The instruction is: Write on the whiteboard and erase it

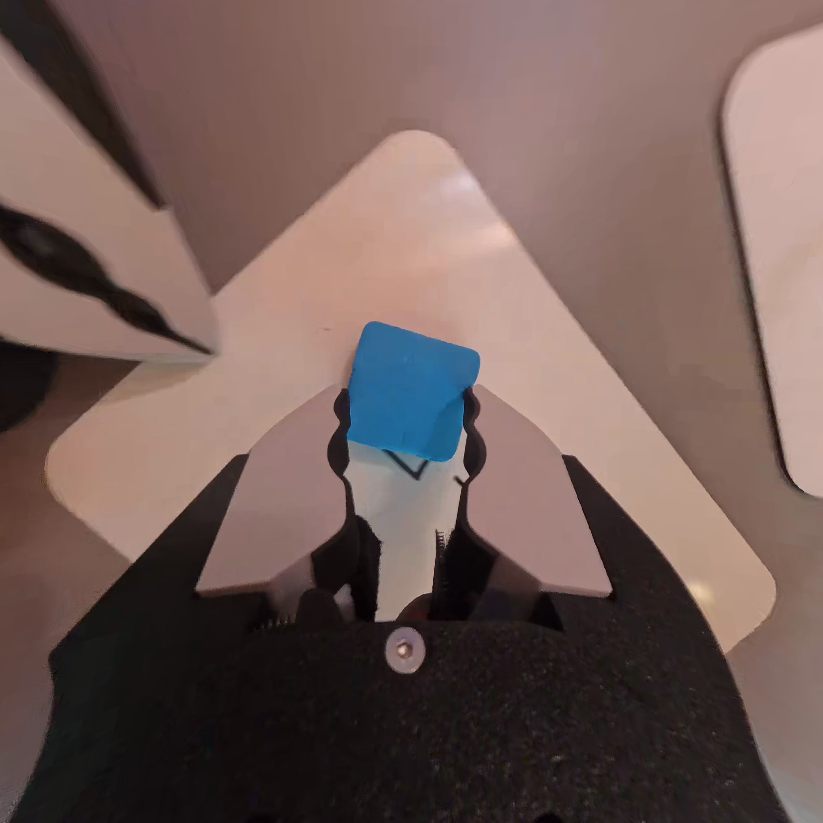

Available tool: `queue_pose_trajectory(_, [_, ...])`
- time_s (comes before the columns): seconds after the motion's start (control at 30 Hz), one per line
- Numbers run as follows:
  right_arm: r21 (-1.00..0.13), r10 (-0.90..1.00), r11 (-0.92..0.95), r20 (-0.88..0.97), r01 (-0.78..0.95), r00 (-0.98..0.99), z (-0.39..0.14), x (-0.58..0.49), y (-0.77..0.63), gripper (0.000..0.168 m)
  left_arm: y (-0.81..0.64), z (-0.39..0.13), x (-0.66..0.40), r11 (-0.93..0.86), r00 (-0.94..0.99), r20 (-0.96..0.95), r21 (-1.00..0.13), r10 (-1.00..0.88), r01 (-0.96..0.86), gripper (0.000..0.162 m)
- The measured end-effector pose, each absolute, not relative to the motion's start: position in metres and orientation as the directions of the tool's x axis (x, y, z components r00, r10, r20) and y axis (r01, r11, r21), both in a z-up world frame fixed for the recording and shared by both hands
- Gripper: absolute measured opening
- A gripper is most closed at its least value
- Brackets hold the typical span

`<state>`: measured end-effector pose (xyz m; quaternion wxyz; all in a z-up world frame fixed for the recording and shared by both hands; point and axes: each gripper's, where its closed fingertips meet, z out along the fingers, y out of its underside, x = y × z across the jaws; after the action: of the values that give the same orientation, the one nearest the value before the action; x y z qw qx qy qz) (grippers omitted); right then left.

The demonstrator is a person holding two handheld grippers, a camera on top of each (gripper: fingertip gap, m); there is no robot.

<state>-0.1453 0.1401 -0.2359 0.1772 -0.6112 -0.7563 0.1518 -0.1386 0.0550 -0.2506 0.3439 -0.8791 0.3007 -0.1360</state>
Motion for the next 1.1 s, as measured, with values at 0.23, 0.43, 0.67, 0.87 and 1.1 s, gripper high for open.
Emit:
queue_pose_trajectory(0.23, [-0.449,0.947,0.304,0.045,0.84,-0.319,-0.235,-0.138,0.106,0.05,0.055,-0.251,-0.139,-0.583,0.782,0.035,-0.688,-0.622,-0.433,0.002])
queue_pose_trajectory(0.43, [-0.494,0.969,0.244,0.088,0.835,-0.232,-0.235,-0.143,0.137,0.05,0.055,-0.251,-0.139,-0.585,0.78,0.043,-0.688,-0.624,-0.43,0.001])
queue_pose_trajectory(0.67, [-0.46,0.992,0.1,0.115,0.882,-0.052,-0.235,-0.111,0.2,0.049,0.054,-0.251,-0.139,-0.58,0.776,0.038,-0.687,-0.63,-0.437,0.001])
queue_pose_trajectory(0.87, [-0.486,0.988,0.144,0.022,0.862,-0.153,-0.236,-0.106,0.176,0.05,0.054,-0.251,-0.139,-0.581,0.775,0.043,-0.688,-0.63,-0.435,0.002])
queue_pose_trajectory(1.1, [-0.533,0.99,0.137,0.045,0.835,-0.133,-0.236,-0.113,0.183,0.049,0.054,-0.251,-0.139,-0.582,0.774,0.048,-0.688,-0.631,-0.432,0.001])
